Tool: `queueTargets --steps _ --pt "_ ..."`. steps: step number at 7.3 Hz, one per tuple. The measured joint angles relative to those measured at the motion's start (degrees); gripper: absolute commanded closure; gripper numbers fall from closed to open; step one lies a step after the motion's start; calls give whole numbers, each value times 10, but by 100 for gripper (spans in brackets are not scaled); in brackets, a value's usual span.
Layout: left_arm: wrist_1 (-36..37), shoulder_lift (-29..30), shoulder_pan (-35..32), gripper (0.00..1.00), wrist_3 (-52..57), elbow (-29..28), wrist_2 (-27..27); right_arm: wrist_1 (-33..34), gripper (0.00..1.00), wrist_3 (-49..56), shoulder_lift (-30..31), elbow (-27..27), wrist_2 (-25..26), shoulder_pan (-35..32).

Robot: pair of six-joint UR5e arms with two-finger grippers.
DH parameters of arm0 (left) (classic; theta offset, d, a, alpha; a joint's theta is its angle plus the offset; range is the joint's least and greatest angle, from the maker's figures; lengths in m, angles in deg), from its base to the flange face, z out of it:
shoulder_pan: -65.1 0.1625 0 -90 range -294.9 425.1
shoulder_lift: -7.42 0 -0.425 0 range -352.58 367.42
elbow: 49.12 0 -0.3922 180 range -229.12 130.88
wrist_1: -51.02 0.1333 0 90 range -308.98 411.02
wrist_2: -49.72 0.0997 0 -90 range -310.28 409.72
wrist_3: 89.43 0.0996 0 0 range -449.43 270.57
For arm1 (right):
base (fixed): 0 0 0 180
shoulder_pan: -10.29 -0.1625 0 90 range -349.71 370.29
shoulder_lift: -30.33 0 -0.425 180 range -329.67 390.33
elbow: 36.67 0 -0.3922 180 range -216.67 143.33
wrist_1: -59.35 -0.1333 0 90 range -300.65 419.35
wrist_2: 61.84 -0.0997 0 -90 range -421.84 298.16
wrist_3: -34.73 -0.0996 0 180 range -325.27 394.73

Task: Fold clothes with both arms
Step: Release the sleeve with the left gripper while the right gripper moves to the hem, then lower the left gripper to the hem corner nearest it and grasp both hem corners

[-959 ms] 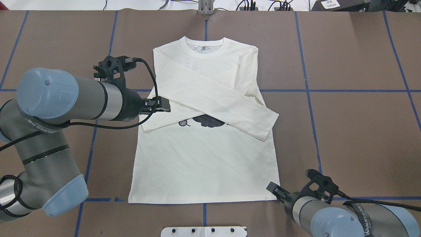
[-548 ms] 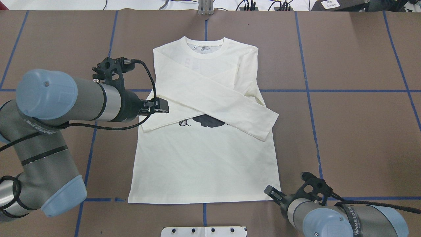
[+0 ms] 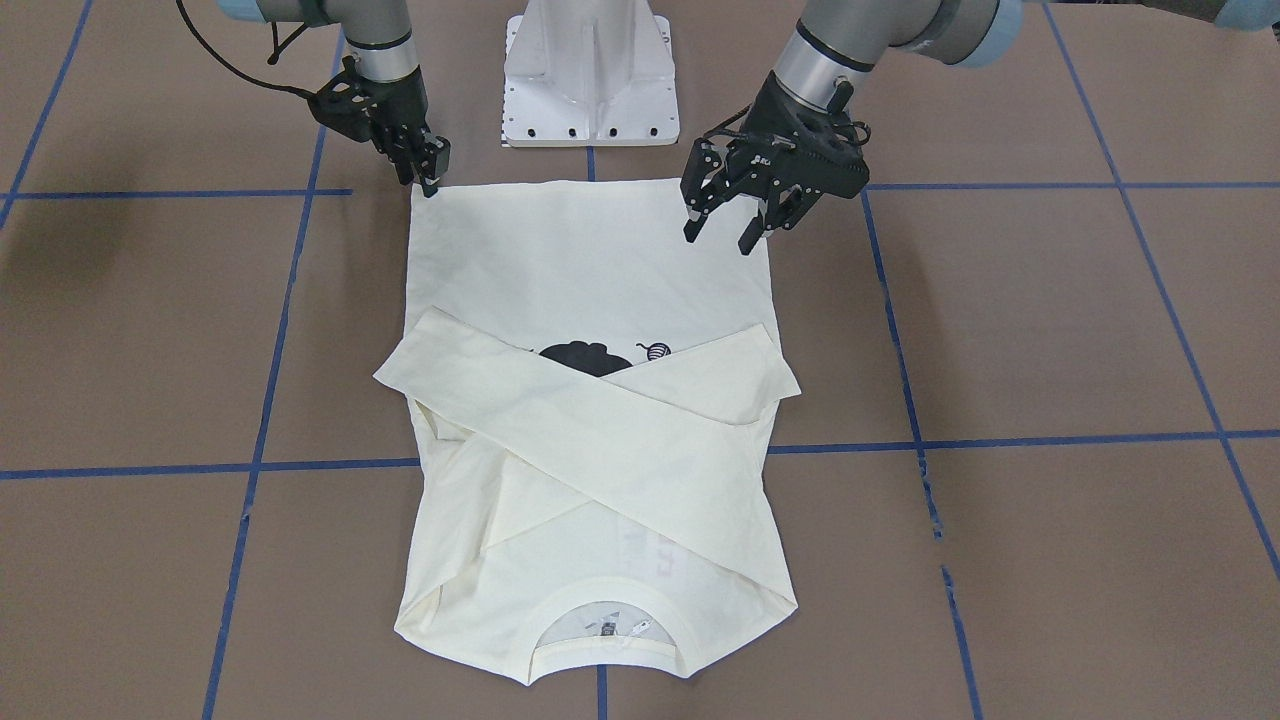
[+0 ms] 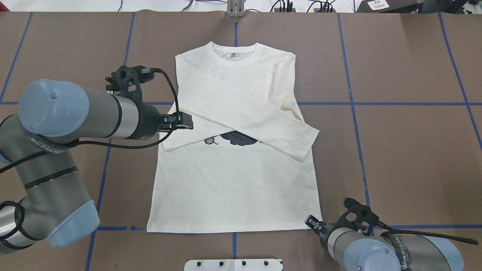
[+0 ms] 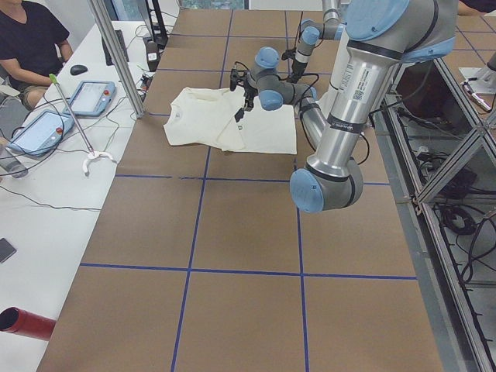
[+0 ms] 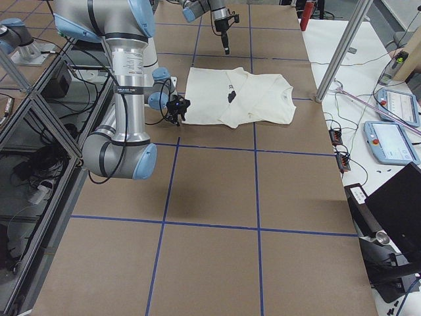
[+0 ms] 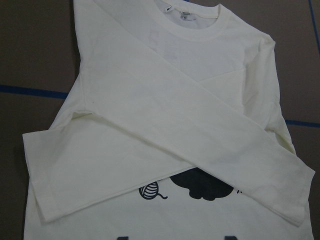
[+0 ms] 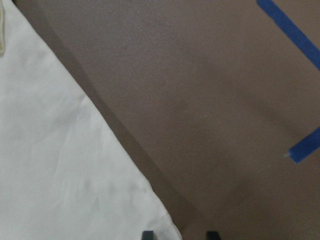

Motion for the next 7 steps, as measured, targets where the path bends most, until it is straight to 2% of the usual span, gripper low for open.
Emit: queueTargets --steps 5,7 --pt "0 -14 1 29 -5 6 0 1 100 6 2 24 -29 -20" --pt "0 -39 6 29 -52 12 4 0 100 7 4 37 -33 -27"
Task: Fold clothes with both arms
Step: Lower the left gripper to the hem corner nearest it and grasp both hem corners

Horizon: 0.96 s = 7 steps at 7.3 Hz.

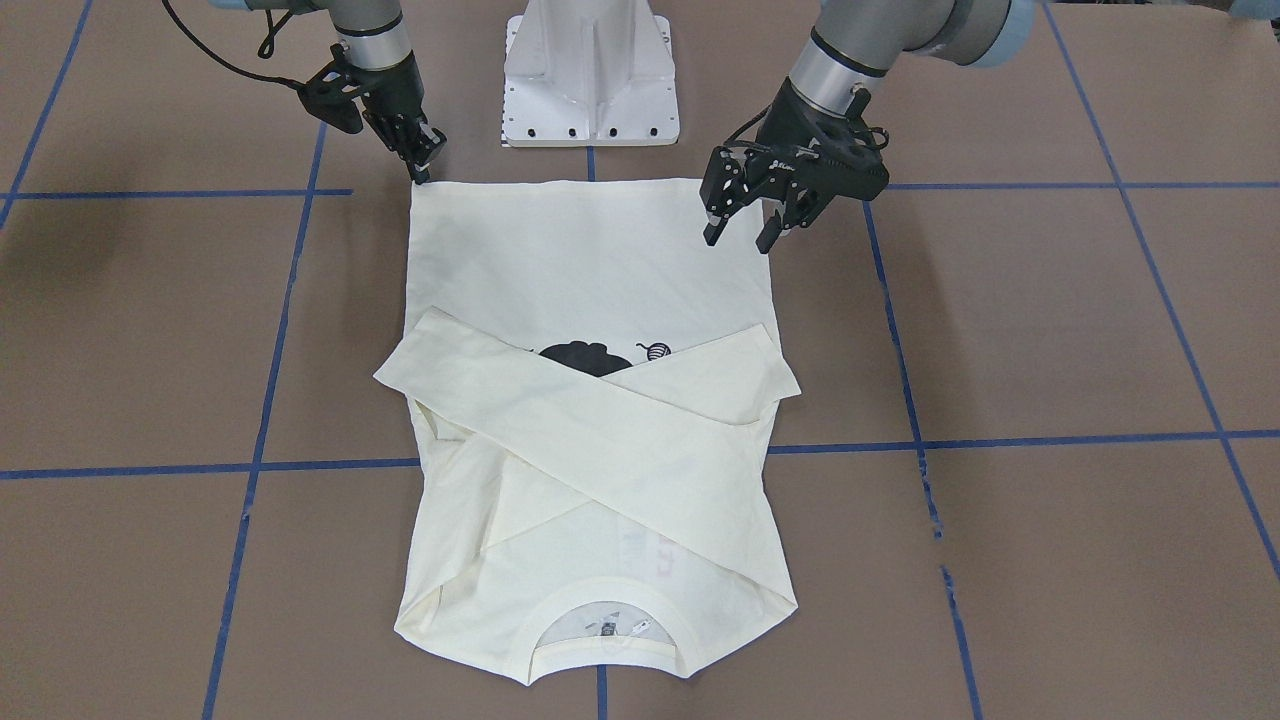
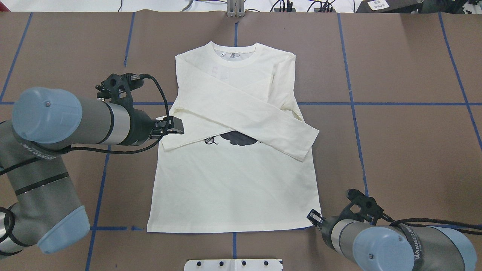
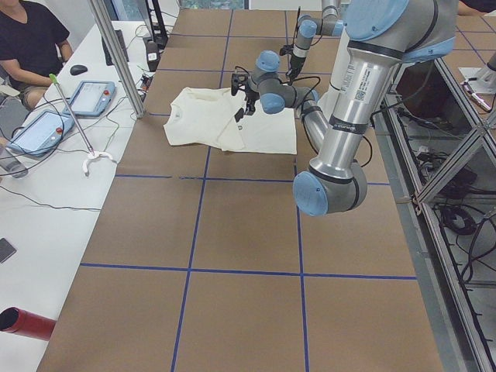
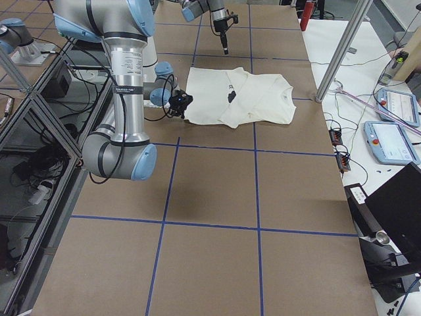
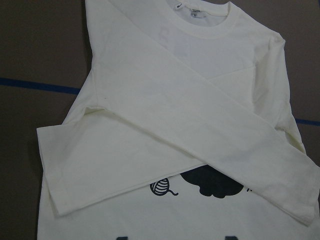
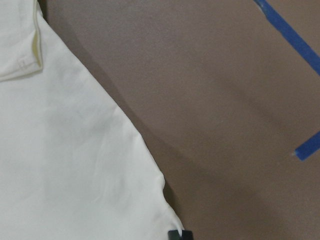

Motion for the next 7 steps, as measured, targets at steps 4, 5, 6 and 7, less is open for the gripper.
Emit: queueTargets --steps 4,5,6,7 --pt "3 -69 36 30 -26 21 28 0 100 0 3 23 -13 -11" --pt "5 -84 52 31 -30 24 44 0 100 0 4 31 -17 -15" --pt "7 -94 61 33 -37 28 49 0 100 0 4 35 -18 -16" --pt "14 -105 66 33 -42 34 44 0 100 0 4 38 -19 -16"
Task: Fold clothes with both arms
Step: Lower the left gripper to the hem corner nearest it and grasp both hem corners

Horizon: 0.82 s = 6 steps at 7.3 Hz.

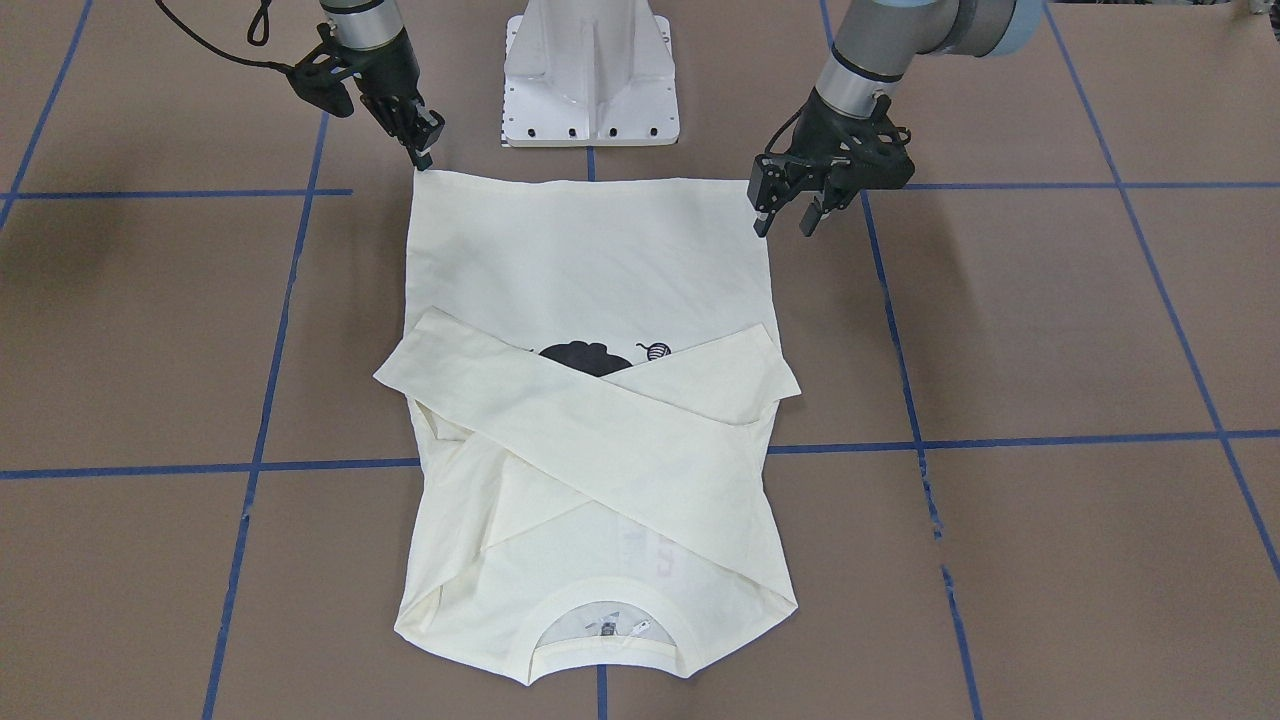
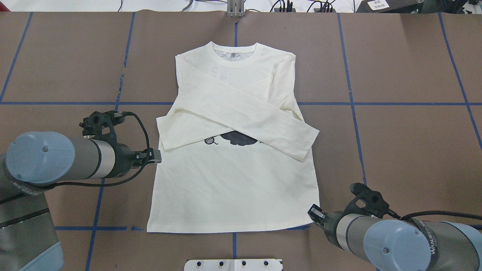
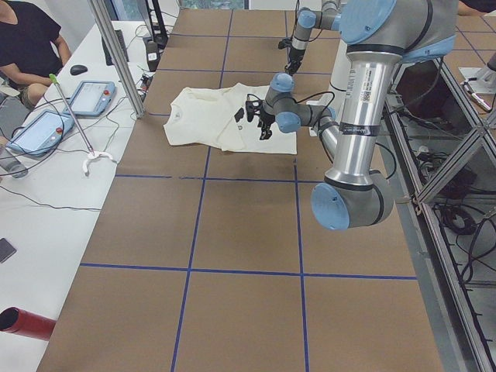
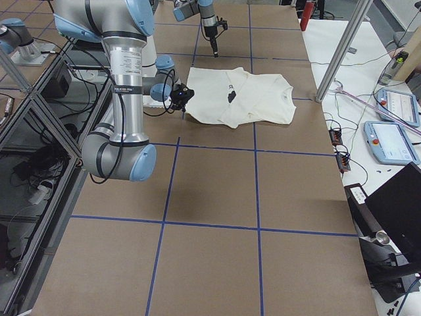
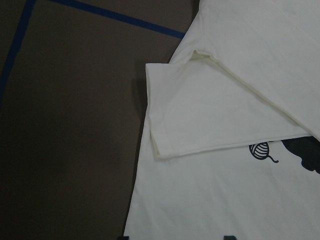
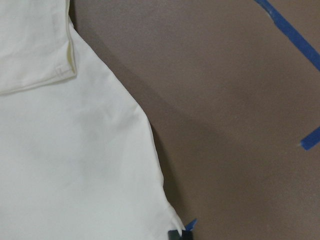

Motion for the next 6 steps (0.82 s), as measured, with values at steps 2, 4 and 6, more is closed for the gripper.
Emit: queueTargets --steps 2,4,6 --pt "41 -9 24 33 -33 21 -9 0 100 0 0 4 0 -1" --pt "57 -9 79 33 -102 25 -9 1 100 0 1 6 0 -1" --pt "60 -9 108 34 -122 12 -7 1 100 0 1 7 0 -1"
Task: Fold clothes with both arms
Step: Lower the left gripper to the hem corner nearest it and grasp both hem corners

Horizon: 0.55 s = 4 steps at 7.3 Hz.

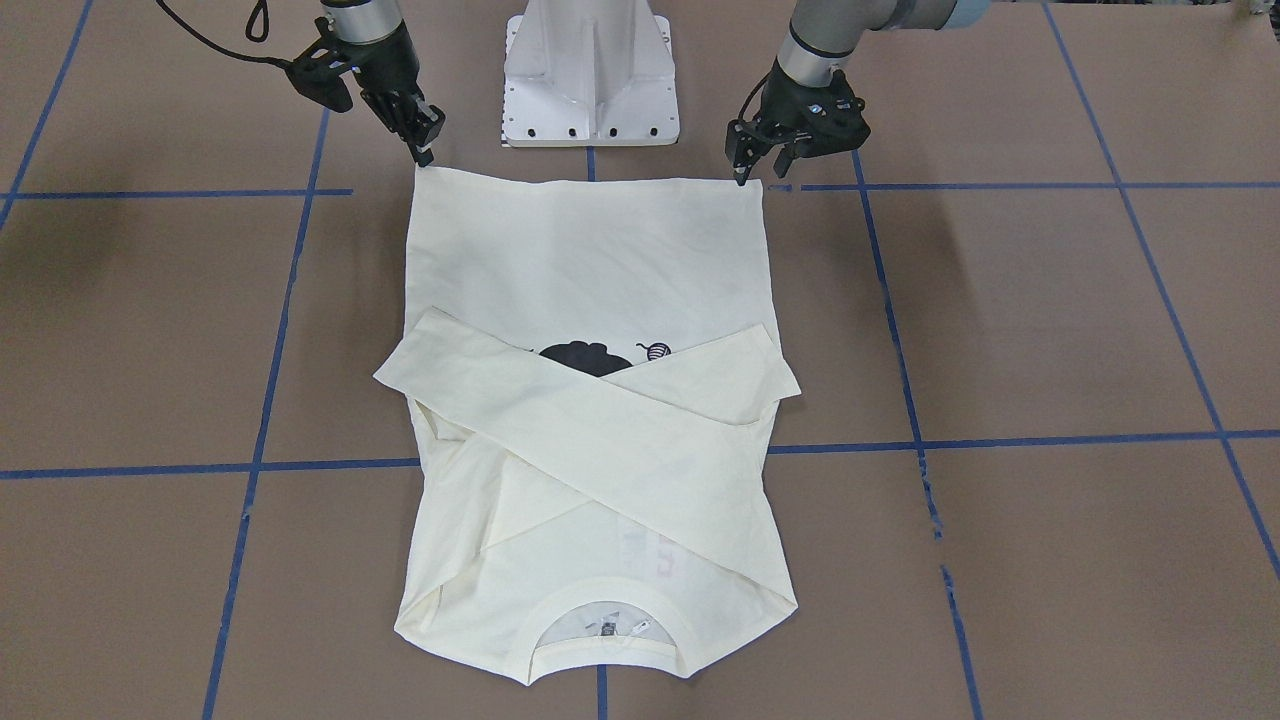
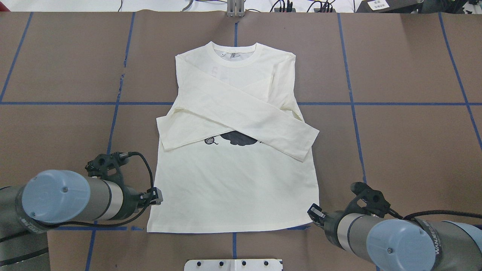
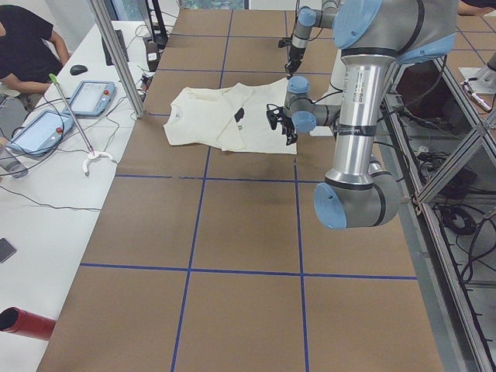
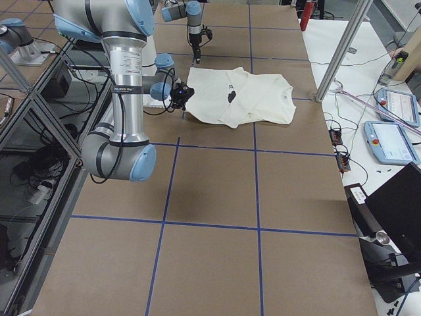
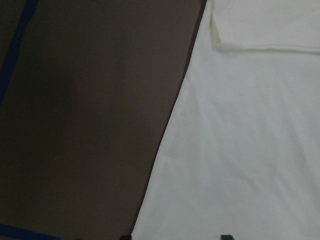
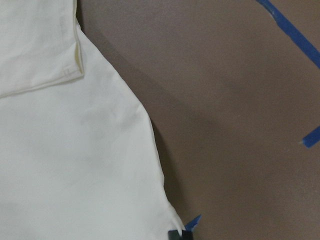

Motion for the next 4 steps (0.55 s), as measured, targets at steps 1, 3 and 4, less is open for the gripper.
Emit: queueTargets --steps 1,3,4 --pt "0 2 5 34 0 -13 1 0 100 0 1 1 0 0" --pt "-3 8 12 36 1 -37 8 0 100 0 1 2 0 -1" --pt "-3 14 16 36 1 -44 9 0 100 0 1 3 0 -1"
